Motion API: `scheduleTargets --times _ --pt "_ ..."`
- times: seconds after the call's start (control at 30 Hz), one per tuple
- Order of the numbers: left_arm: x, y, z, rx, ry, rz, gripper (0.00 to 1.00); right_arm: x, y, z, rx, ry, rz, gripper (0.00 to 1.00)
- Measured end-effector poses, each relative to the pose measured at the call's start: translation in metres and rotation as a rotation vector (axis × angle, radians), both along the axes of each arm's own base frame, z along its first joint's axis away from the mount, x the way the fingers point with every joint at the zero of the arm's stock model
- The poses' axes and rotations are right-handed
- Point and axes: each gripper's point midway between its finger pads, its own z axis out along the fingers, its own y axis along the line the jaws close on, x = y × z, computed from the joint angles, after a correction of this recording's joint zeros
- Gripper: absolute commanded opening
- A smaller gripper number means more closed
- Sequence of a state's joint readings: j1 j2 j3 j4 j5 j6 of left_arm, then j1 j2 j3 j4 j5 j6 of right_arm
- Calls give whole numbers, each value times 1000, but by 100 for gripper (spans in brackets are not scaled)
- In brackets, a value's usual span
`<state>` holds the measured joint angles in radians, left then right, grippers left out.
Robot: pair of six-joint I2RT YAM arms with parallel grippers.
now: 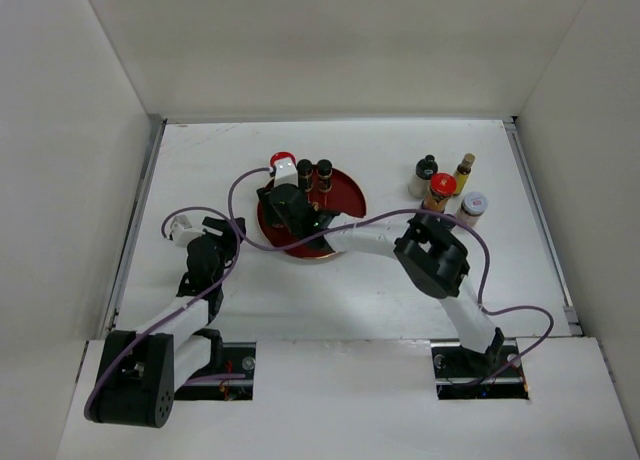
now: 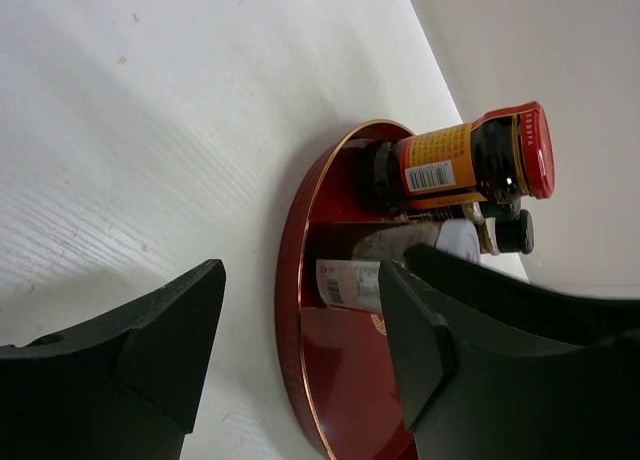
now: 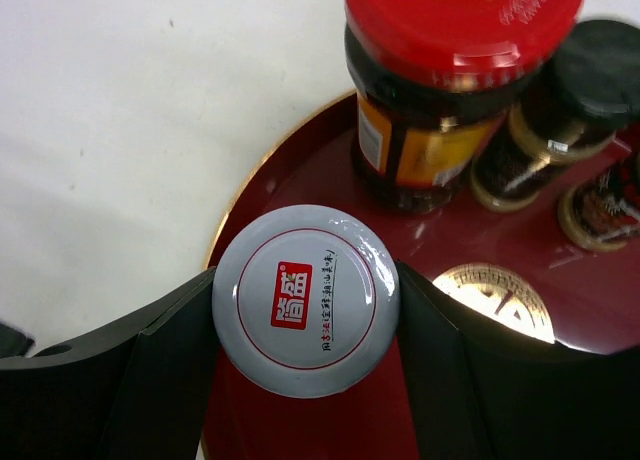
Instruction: Organize the condiment bottles
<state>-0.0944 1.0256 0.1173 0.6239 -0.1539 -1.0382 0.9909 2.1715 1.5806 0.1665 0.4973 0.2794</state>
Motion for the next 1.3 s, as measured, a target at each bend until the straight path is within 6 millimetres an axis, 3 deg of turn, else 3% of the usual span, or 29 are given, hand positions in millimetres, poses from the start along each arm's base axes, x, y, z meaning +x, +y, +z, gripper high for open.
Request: scheduleTargets --times 0.1,0.3,0.53,0.67,0.73,0.77,0.87,0.93,1.0,1.1,1.2,1.3 --pt "0 0 -1 -3 4 -1 61 6 8 1 5 -10 -2 56" --pt "0 -1 -1 -8 4 -3 61 15 15 0 7 -30 -18 78" --pt "0 -1 -1 -8 4 -4 61 21 17 13 46 -64 -38 87" --pt "0 -1 0 -8 2 -4 61 13 7 25 52 -66 -33 82" --pt "0 -1 2 -8 -5 -4 61 4 -4 42 63 -74 -28 69" --pt "0 -1 3 -8 -9 -4 61 -3 -13 54 75 -80 -27 58" --pt "0 -1 6 -9 -19 -4 61 -23 -50 95 133 -110 -45 31" --pt "0 -1 7 -9 -24 -5 61 -34 -84 120 182 -133 -76 25" --pt "0 -3 7 -7 -24 -10 61 -38 -132 137 218 -158 -147 26" --pt "-1 -7 6 -5 -19 -22 60 -32 -225 139 224 -184 -338 39" --pt "-1 -11 5 2 -16 -36 59 -32 -313 119 185 -173 -559 58" --pt "-2 -13 5 12 -18 -41 59 -44 -375 88 124 -112 -719 75"
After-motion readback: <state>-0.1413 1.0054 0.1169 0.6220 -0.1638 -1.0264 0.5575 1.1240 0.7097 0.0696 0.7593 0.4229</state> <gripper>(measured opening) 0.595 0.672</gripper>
